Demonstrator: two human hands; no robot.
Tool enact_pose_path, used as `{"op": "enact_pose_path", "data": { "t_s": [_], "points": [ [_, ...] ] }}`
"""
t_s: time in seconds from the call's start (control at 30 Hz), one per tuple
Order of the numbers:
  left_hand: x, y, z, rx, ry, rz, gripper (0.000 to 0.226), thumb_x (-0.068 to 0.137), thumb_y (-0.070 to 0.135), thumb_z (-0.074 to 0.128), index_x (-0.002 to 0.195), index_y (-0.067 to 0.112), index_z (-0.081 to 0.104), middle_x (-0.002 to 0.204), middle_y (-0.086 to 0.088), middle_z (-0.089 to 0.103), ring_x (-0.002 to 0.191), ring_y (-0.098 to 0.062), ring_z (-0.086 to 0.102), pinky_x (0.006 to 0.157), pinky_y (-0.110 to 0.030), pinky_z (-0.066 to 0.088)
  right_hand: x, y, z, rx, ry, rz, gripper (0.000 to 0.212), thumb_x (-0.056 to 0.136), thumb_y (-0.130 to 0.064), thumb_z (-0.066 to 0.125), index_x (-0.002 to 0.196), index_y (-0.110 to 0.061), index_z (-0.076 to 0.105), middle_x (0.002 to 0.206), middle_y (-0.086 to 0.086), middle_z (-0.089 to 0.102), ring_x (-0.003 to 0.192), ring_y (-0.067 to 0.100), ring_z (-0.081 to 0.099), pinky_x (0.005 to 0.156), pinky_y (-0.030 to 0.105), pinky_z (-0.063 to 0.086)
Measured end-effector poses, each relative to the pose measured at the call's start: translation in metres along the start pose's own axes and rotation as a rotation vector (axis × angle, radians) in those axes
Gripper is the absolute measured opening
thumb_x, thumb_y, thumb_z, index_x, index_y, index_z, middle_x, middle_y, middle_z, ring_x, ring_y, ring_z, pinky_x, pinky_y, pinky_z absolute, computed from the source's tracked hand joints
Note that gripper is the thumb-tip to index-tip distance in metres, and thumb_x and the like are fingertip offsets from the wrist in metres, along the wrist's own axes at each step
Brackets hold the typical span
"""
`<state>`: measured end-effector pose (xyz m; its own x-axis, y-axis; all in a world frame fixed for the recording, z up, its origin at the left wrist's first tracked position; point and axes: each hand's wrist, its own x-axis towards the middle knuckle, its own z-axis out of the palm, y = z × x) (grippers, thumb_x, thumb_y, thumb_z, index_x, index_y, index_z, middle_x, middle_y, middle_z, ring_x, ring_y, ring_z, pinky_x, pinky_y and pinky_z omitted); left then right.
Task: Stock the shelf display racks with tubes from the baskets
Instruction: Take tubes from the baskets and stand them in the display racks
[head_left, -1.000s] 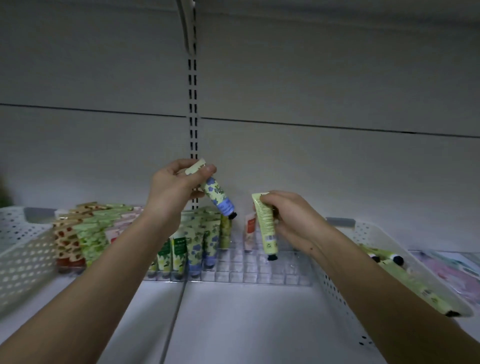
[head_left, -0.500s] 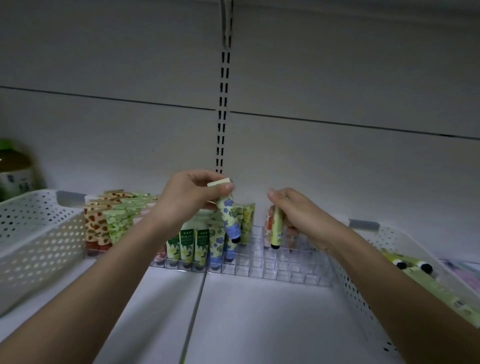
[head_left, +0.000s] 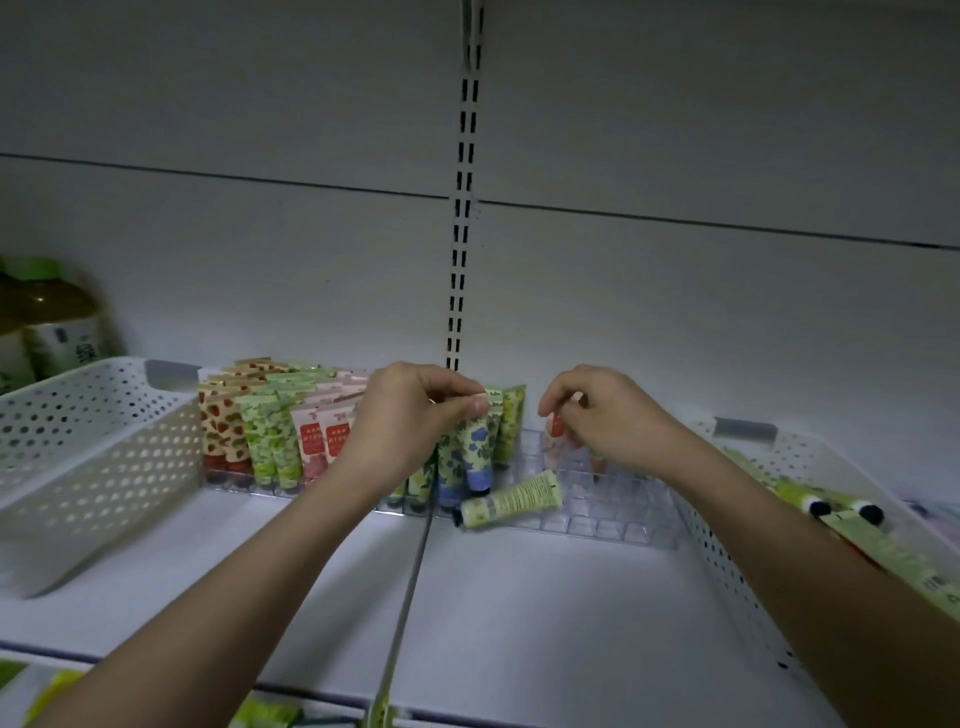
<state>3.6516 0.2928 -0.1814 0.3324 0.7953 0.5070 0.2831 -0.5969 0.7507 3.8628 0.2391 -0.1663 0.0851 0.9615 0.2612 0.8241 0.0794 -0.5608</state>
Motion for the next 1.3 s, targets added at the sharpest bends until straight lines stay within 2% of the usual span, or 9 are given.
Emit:
{"op": "enact_pose_path", "data": {
  "t_s": [0.07,0.2,0.33,0.47,0.7,0.8,0.9,1.03,1.3],
  "points": [
    [-0.004,-0.003,0.004,0.048,0.007,0.043,0.011,0.077,0.022,0.079,0.089,0.022,0.078,0.078,0.02,0.069,0.072,0.01,0.062,0.064,-0.003,0.044,-0.006,0.002,0.008,-0.113,-0.184,-0.015,0.018,0.097,-0.016,0.051,0.099,-0.027,0.065,0.101,-0.01,0.059,0.078,0.009,0.062,0.057,0.014,0.047],
    [-0.01,-0.007,0.009,0.062,0.008,0.06,0.014,0.078,0.019,0.078,0.092,0.017,0.078,0.079,0.017,0.068,0.076,0.008,0.062,0.066,-0.003,0.044,-0.017,0.007,0.031,-0.328,-0.415,-0.057,0.037,0.087,-0.037,0.07,0.12,-0.025,0.059,0.115,-0.007,0.055,0.102,0.011,0.054,0.086,0.028,0.048],
    [-0.012,-0.009,0.01,0.048,0.02,0.054,0.013,0.078,0.019,0.079,0.091,0.016,0.078,0.078,0.016,0.068,0.075,0.007,0.063,0.065,-0.004,0.045,-0.026,0.003,0.04,-0.231,-0.45,-0.011,0.028,0.076,-0.045,0.077,0.095,-0.031,0.063,0.095,-0.01,0.061,0.084,0.01,0.059,0.074,0.033,0.051],
    [-0.012,-0.01,0.011,0.059,0.004,0.049,0.015,0.078,0.018,0.079,0.092,0.014,0.078,0.078,0.014,0.069,0.073,0.006,0.064,0.067,-0.007,0.05,-0.037,0.004,0.052,-0.452,-0.556,-0.007,0.039,0.073,-0.037,0.078,0.103,-0.028,0.056,0.096,-0.008,0.058,0.082,0.012,0.055,0.06,0.028,0.041],
    [-0.009,-0.009,0.014,0.198,-0.004,0.096,0.018,0.08,0.019,0.078,0.097,0.014,0.078,0.085,0.006,0.074,0.069,0.01,0.061,0.067,0.002,0.043,-0.036,-0.001,0.036,-0.304,-0.471,-0.08,0.018,0.088,-0.035,0.063,0.101,-0.023,0.068,0.092,-0.007,0.066,0.083,0.014,0.061,0.07,0.03,0.05],
    [-0.006,-0.011,0.014,0.253,-0.007,0.104,0.019,0.08,0.017,0.078,0.098,0.013,0.075,0.084,0.002,0.074,0.068,0.007,0.06,0.066,0.001,0.044,-0.032,-0.003,0.016,-0.118,-0.374,-0.046,0.014,0.089,-0.032,0.069,0.085,-0.019,0.067,0.074,-0.003,0.069,0.064,0.009,0.066,0.057,0.024,0.053],
    [-0.005,-0.012,0.017,0.32,-0.024,0.142,0.009,0.082,0.013,0.076,0.09,0.011,0.077,0.082,0.001,0.073,0.069,-0.004,0.062,0.072,-0.014,0.052,-0.027,-0.001,0.0,0.062,-0.264,0.014,0.021,0.085,-0.028,0.075,0.082,-0.009,0.068,0.067,0.001,0.071,0.059,0.01,0.07,0.055,0.021,0.054],
    [-0.005,-0.015,0.022,0.408,-0.023,0.237,0.011,0.083,0.003,0.071,0.087,0.009,0.078,0.085,-0.003,0.073,0.074,-0.013,0.063,0.077,-0.027,0.053,-0.021,0.002,-0.01,0.107,-0.127,0.05,0.019,0.081,-0.024,0.079,0.087,-0.007,0.074,0.072,0.003,0.074,0.061,0.011,0.072,0.062,0.041,0.058],
    [-0.025,-0.015,0.03,0.527,0.067,0.512,0.018,0.083,0.008,0.072,0.101,0.009,0.073,0.093,-0.005,0.067,0.086,-0.025,0.057,0.071,-0.037,0.049,0.013,0.008,-0.03,0.089,0.089,0.007,0.008,0.094,-0.011,0.064,0.093,-0.007,0.072,0.09,0.009,0.073,0.07,0.016,0.074,0.073,0.031,0.061]
  ]
}}
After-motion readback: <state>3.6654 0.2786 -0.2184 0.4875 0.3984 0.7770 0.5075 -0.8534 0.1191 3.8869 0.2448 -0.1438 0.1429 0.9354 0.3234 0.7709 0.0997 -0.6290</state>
